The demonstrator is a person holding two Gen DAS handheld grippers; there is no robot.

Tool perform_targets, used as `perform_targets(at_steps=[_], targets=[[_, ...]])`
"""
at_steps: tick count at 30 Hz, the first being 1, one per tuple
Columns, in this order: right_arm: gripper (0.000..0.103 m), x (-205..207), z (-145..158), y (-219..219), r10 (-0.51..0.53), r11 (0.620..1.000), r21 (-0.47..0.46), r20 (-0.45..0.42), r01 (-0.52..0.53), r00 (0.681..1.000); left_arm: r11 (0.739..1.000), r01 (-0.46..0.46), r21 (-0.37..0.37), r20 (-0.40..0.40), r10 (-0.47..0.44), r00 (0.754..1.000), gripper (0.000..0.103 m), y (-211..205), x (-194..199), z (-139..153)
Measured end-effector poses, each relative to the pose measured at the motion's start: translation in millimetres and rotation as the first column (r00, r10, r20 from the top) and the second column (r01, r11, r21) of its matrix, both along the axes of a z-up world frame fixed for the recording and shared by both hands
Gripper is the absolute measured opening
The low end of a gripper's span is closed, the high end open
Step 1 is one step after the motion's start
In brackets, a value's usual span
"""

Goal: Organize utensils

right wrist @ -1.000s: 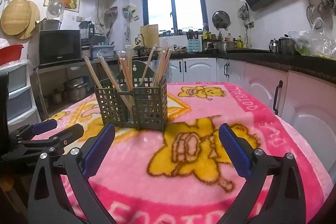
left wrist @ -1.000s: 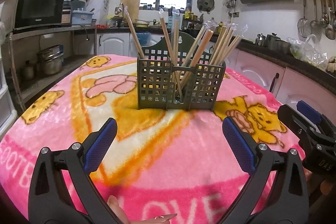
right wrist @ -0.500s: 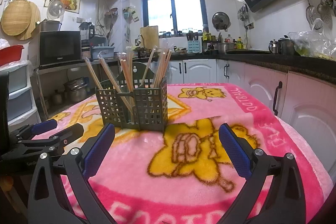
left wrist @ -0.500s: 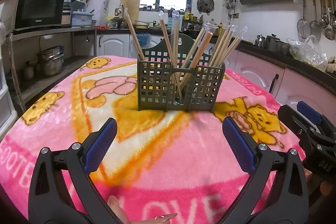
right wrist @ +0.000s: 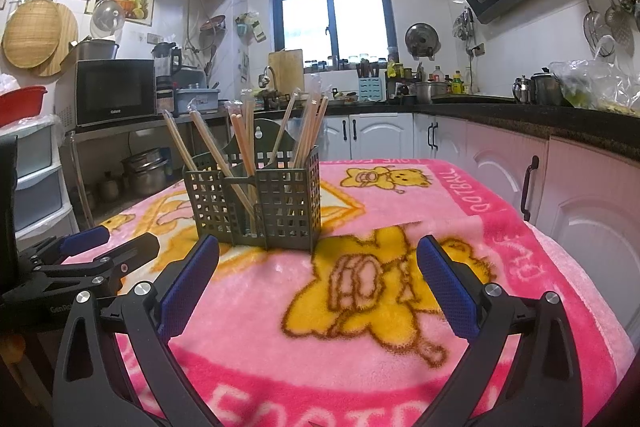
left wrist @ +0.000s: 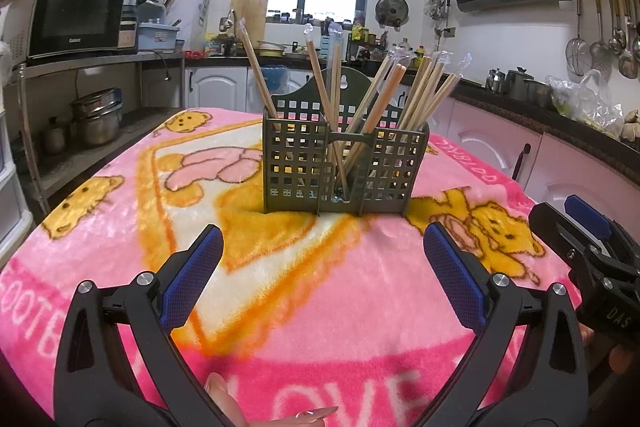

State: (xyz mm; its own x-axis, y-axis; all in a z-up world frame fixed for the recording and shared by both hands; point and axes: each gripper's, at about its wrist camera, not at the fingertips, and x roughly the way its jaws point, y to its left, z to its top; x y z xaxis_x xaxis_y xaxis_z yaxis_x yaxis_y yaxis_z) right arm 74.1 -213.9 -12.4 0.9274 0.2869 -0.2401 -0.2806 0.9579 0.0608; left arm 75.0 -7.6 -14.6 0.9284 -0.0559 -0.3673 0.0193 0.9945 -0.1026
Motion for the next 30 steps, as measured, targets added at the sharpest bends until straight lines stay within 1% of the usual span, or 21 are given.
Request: perform_targets(at_steps=[30], targets=[[0.096,-1.7,0.0,1.4,-0.003,1.0,0.002,0.0,0.003,1.0,1.0,0.011,-0.008,-0.003,-0.011,1.0,0.092,0.6,0.7,-1.2]])
